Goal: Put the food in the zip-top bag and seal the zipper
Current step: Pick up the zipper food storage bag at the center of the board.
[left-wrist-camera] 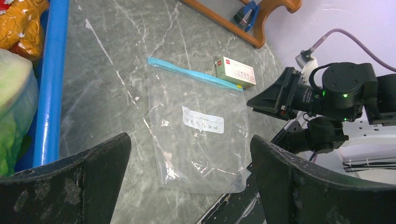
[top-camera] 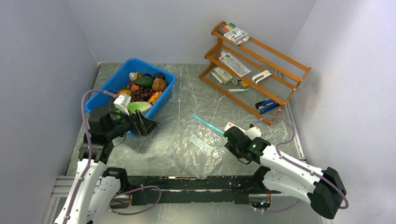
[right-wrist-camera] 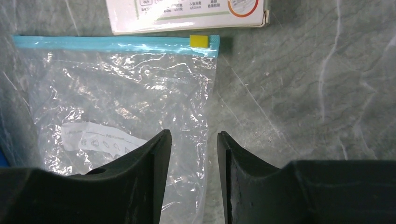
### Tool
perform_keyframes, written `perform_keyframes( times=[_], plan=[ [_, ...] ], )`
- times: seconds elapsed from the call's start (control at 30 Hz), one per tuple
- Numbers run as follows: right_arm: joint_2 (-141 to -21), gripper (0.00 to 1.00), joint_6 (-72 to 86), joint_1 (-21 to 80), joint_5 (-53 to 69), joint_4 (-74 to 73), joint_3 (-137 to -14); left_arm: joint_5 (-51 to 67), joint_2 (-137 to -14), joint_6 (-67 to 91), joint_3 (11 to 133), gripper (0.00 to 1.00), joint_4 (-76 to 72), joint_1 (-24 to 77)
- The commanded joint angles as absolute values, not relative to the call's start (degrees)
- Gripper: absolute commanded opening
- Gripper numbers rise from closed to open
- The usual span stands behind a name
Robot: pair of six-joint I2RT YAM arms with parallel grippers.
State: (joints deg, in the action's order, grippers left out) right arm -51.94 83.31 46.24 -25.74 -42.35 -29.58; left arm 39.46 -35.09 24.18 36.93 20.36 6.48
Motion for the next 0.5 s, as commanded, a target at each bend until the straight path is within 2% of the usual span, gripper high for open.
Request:
perform_keyframes(
  times=[0.0,0.37,0.47],
  plan=[
    [-51.3,0.41,84.0,44.8,-22.4,-33.4,-26.0,40.3,-34.3,23.2,37.1,0.98,19.4,6.5],
    [-54.0,0.42,84.7,43.9,-22.3,-25.9,-20.1,39.6,-34.5,23.3,37.0,0.98,19.4,6.5],
    [-53.3,0.32,83.3,43.8,-22.3,-23.8,-19.1,39.7,-34.7,23.3,37.0,0.98,19.5,6.5]
  ],
)
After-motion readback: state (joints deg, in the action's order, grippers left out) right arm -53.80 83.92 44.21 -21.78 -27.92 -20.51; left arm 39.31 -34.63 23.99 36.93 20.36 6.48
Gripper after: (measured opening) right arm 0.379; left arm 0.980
